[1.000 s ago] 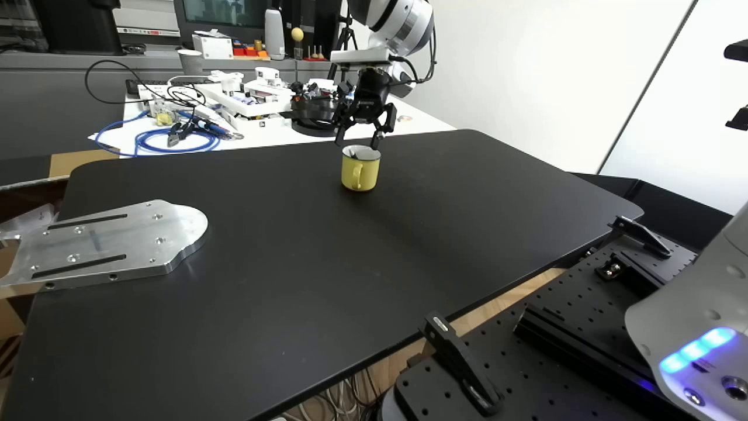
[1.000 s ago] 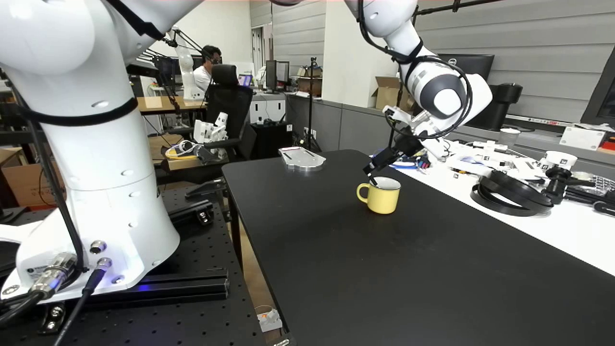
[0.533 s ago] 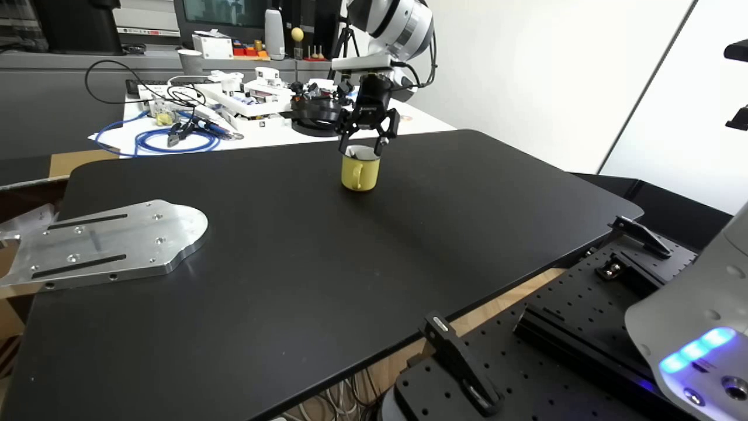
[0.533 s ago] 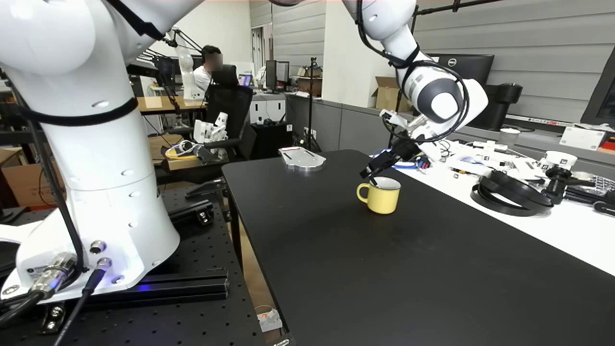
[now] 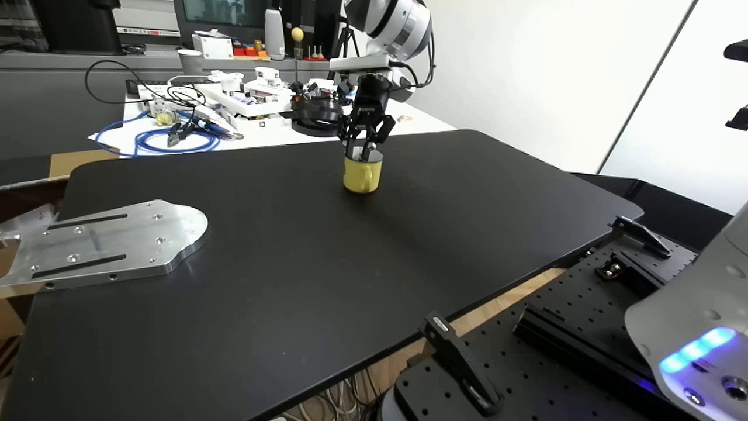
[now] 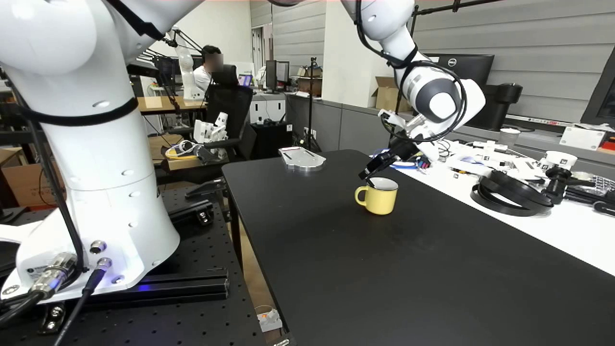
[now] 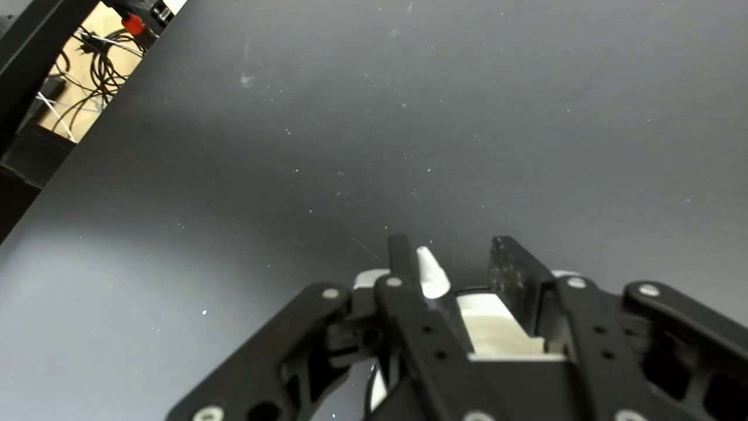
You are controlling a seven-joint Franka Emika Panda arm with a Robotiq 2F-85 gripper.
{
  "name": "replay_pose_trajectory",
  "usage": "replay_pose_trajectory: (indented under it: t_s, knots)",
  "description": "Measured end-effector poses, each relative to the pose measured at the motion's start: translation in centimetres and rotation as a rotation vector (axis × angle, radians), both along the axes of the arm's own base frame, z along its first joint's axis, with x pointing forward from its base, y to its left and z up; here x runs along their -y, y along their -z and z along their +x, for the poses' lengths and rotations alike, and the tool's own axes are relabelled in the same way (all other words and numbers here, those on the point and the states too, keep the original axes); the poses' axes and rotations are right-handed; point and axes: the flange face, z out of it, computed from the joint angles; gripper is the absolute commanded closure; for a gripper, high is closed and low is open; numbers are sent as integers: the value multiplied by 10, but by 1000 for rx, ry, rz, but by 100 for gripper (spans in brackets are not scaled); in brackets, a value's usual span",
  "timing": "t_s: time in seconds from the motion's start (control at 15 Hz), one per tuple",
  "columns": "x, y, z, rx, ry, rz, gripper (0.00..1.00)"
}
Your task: Take the pen out of the cup and put it on the table
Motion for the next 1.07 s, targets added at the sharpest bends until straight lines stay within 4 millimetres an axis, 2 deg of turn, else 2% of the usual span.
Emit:
replay_pose_trajectory:
  t_s: [0.13, 0.53, 0.73, 1.07]
  knots:
    - [-1, 0, 0, 0, -4, -2, 99]
    - [-1, -10, 3, 17, -15, -11, 97]
    - [-1, -33, 10, 48, -17, -9, 97]
    - [-5, -90, 17, 89, -37, 11, 97]
